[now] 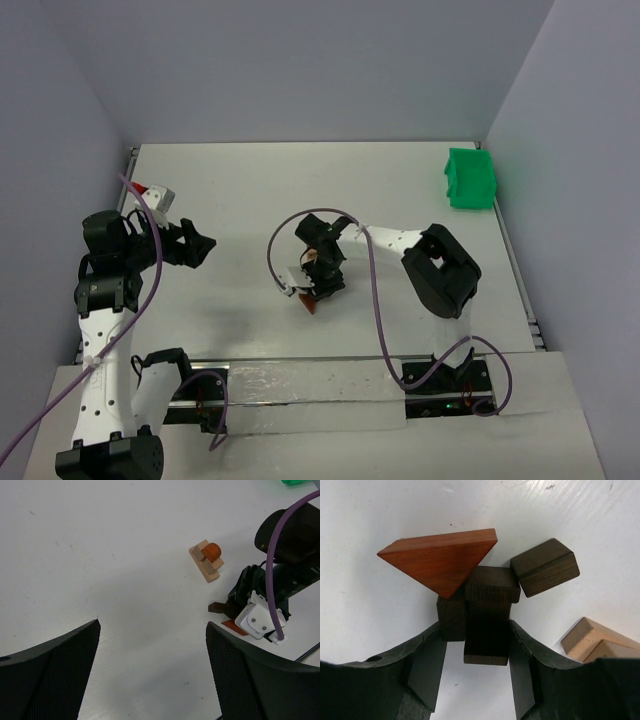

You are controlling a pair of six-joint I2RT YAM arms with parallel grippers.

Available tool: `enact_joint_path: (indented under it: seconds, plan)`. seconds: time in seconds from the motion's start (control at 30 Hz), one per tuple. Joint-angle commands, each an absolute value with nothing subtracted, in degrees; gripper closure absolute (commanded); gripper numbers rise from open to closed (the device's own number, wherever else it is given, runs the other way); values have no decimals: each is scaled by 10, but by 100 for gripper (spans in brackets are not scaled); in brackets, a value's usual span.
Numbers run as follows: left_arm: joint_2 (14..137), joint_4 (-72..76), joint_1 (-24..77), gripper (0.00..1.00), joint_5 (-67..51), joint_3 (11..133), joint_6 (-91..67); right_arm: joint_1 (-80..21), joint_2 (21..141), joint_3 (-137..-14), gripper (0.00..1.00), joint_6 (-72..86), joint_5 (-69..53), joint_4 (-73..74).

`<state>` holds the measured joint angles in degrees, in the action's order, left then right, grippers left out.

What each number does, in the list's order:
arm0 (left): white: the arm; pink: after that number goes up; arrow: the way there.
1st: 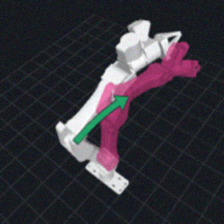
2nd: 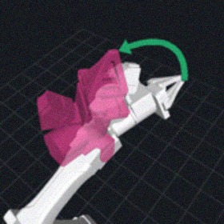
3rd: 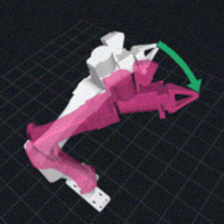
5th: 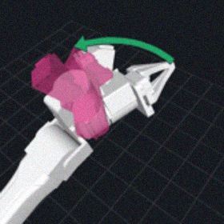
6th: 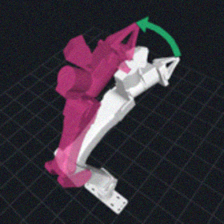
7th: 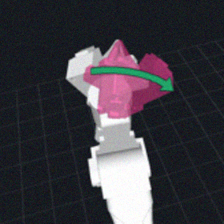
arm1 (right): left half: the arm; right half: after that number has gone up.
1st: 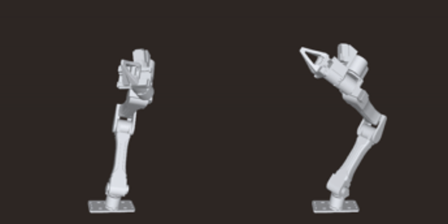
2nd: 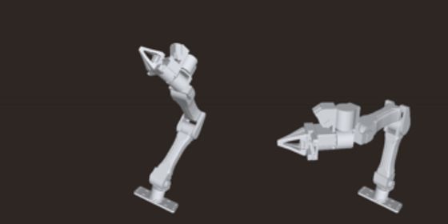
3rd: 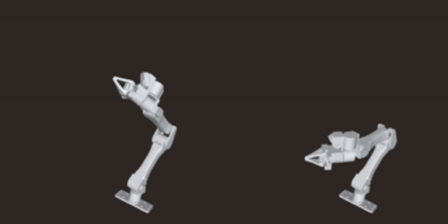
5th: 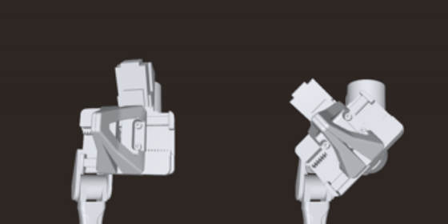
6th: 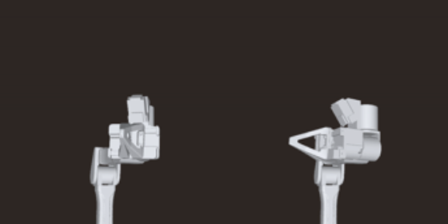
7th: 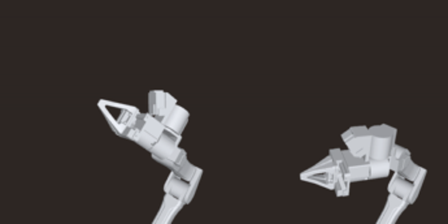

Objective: Build the wood block tower

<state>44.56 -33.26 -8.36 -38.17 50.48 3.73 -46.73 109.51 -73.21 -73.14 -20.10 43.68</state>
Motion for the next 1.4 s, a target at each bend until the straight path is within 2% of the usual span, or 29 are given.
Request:
enact_joint_path:
  seconds: [0.0,0.17,0.4,0.5,0.7,1.0,1.17,1.37]
  plan:
    - [443,-320,-87,8,-384,509,43,-477,1099,-736,53,-731,-192,432]
    - [440,-319,-87,8,-380,509,41,-477,1089,-733,63,-716,-181,443]
    - [433,-318,-87,8,-375,509,39,-474,1057,-726,83,-691,-183,459]
    - [428,-314,-88,8,-368,509,33,-472,1045,-754,89,-662,-210,482]
    - [404,-314,-87,10,-381,519,37,-453,1017,-865,100,-575,-352,600]
    - [315,-333,-88,10,-407,541,178,-431,994,-934,100,-467,-647,732]
    - [220,-374,-87,11,-443,531,373,-406,1023,-992,100,-468,-814,828]
    - [119,-400,-101,13,-555,485,623,-360,1039,-988,100,-406,-927,828]
